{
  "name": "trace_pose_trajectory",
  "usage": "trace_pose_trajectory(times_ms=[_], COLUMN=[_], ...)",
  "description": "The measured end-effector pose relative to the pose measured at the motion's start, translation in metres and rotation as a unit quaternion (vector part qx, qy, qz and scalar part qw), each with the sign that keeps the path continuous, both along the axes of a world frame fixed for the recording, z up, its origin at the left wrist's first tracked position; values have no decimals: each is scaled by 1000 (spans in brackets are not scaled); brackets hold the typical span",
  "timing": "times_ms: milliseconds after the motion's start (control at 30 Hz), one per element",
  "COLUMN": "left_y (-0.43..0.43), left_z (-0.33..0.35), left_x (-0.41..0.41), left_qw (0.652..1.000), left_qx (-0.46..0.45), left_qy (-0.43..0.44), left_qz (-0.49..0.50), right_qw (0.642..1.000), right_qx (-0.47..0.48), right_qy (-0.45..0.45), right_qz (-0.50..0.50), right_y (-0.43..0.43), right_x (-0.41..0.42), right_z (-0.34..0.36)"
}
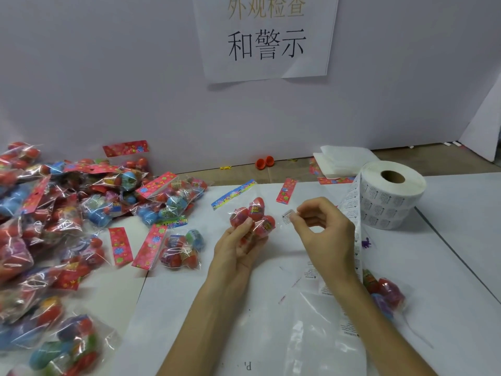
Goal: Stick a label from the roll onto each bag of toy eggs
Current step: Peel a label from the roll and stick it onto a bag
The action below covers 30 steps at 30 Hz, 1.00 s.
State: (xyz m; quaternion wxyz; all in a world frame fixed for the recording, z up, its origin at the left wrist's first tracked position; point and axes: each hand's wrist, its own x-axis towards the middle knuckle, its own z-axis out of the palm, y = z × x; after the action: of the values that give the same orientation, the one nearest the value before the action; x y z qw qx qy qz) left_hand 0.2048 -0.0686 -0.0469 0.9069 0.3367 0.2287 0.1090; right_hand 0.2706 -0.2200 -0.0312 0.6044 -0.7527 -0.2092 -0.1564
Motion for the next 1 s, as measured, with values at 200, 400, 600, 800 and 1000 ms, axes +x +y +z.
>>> trace_pose_trajectory(times_ms=[200, 400, 600, 800, 1000], left_y=[-2, -8, -11, -12, -12], left_z=[-4, -4, -4, -4, -6], left_x=[1, 1, 2, 2, 2], left_qw=[999, 998, 997, 996, 996], left_qx=[41, 67, 75, 82, 84], left_qy=[-13, -18, -25, -19, -9], left_qz=[6, -9, -8, -5, -5], right_qw=[985, 985, 989, 994, 996], right_qx=[81, 52, 36, 0, -18], right_qy=[130, 129, 116, 83, 56], right_qz=[76, 103, 90, 73, 61], right_y=[2, 9, 9, 8, 9], right_x=[3, -4, -4, -6, -6], right_z=[1, -3, -3, -4, -6])
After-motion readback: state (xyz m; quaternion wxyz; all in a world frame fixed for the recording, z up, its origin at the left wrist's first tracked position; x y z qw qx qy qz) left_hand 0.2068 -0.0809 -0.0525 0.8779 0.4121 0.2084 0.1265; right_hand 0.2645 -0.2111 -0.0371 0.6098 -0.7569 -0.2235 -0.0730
